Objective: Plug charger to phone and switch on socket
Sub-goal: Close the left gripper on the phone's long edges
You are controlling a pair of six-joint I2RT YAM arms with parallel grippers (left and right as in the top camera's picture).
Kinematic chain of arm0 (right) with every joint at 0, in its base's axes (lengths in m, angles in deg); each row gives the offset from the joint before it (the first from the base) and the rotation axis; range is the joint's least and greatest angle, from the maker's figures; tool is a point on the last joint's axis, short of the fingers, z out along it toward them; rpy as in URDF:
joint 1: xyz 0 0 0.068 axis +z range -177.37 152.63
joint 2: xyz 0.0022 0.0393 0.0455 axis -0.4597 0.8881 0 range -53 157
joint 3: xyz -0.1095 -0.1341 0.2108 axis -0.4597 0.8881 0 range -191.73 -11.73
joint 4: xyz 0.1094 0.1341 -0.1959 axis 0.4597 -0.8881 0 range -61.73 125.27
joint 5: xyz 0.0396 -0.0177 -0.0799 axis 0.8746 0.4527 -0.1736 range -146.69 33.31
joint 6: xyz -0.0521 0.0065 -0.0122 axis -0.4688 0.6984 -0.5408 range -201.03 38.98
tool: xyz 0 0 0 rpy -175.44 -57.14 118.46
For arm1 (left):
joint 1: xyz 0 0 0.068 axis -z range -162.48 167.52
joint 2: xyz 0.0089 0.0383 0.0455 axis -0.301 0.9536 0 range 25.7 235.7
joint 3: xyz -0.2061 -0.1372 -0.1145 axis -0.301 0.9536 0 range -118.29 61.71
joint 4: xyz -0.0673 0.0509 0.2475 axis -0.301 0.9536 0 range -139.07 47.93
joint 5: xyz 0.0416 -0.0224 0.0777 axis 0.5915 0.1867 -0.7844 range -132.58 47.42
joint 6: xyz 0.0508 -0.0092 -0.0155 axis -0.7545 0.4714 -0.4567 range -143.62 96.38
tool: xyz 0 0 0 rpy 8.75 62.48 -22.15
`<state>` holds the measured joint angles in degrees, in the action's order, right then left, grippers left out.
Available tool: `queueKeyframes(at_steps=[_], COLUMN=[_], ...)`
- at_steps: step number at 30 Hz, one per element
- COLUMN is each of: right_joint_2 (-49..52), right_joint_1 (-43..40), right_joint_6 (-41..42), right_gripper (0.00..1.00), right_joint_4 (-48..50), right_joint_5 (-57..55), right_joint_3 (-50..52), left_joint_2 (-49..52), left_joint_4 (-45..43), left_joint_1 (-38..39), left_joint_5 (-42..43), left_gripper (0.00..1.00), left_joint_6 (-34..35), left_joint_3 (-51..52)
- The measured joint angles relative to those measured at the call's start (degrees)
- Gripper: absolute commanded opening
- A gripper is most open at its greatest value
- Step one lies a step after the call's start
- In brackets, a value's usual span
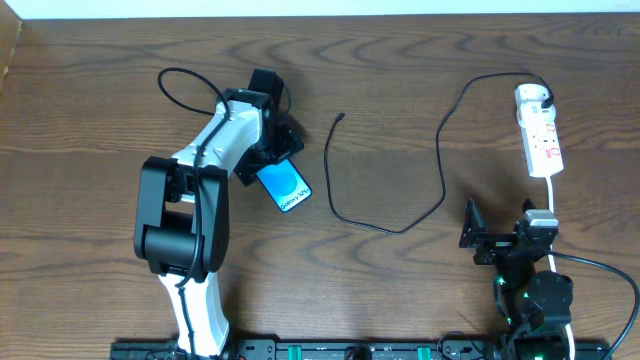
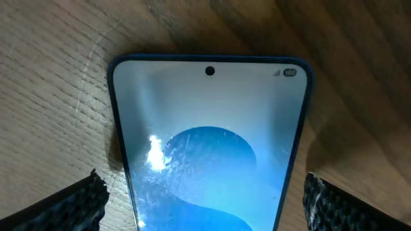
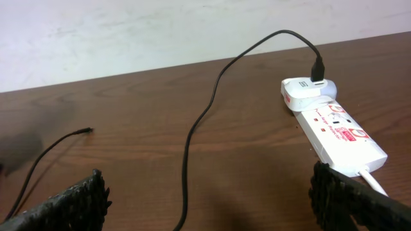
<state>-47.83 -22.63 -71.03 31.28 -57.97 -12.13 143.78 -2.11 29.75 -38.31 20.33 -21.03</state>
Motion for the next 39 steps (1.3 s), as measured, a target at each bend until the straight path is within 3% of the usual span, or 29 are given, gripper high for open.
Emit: queueKeyframes(at_steps=[21, 34, 39], right_joint_2=[0.0, 0.0, 0.0], right_joint_1=[0.0, 0.0, 0.0], right_joint_6=[0.0, 0.0, 0.0], right_gripper=[0.99, 0.99, 0.99], right_joint_4=[0.0, 0.0, 0.0], right_joint_5=[0.0, 0.0, 0.0], right_joint_3=[0.0, 0.0, 0.0], left_joint_2=[0.4, 0.0, -0.1], left_joint_4=[-0.1, -0.7, -0.6], left_joint_1=[2.6, 2.6, 2.6], left_joint_5=[0.7, 0.8, 0.6], left_gripper=[0.99, 0.80, 0.78], left_joint_6=[2.5, 3.0, 3.0], left_joint_3=[2.4, 3.1, 3.1])
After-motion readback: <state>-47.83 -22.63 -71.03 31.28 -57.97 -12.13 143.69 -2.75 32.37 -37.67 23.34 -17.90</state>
